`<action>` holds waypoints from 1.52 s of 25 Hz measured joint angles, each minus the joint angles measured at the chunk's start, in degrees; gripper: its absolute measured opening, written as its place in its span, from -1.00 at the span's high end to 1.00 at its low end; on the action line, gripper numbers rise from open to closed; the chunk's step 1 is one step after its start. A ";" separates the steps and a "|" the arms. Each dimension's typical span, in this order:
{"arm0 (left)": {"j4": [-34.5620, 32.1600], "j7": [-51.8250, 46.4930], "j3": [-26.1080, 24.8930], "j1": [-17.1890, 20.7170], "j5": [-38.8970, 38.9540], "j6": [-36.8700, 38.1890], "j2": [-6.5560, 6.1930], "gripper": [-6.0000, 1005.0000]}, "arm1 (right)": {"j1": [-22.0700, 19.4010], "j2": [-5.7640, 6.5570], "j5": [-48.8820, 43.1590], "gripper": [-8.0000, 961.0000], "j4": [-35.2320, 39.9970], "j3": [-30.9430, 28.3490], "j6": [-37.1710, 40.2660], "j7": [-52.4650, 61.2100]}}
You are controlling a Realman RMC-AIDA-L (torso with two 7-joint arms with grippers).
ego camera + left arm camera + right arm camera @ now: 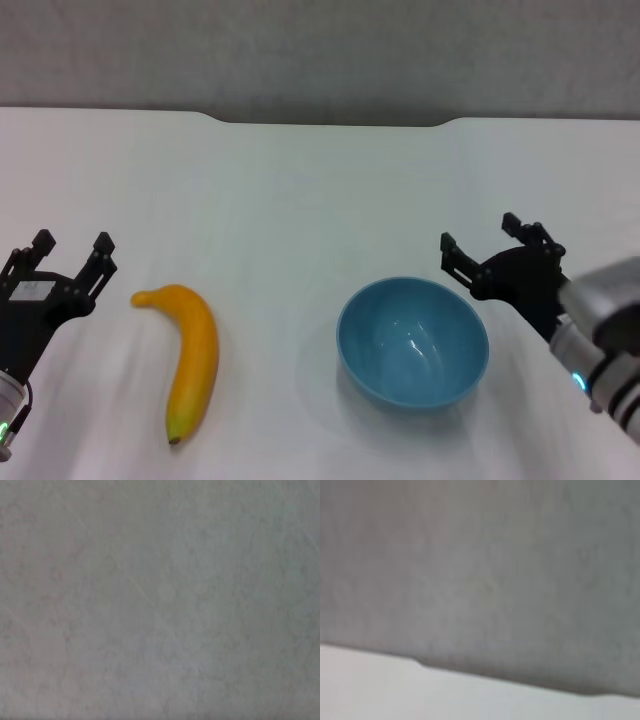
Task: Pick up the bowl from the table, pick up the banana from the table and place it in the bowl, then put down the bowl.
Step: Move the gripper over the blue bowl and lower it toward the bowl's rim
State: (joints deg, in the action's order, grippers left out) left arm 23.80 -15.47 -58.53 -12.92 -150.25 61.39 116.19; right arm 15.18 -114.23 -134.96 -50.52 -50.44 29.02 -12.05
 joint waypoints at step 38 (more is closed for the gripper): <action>0.02 0.02 -0.18 -0.63 0.40 -0.84 0.35 -0.63 | 6.65 -0.97 -21.85 -0.84 -25.86 -25.03 -80.41 8.41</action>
State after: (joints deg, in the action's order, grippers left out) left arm 23.82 -15.45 -58.71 -13.56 -149.85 60.55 116.53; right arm 21.83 -115.20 -156.81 -76.37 -75.47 -51.39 -3.64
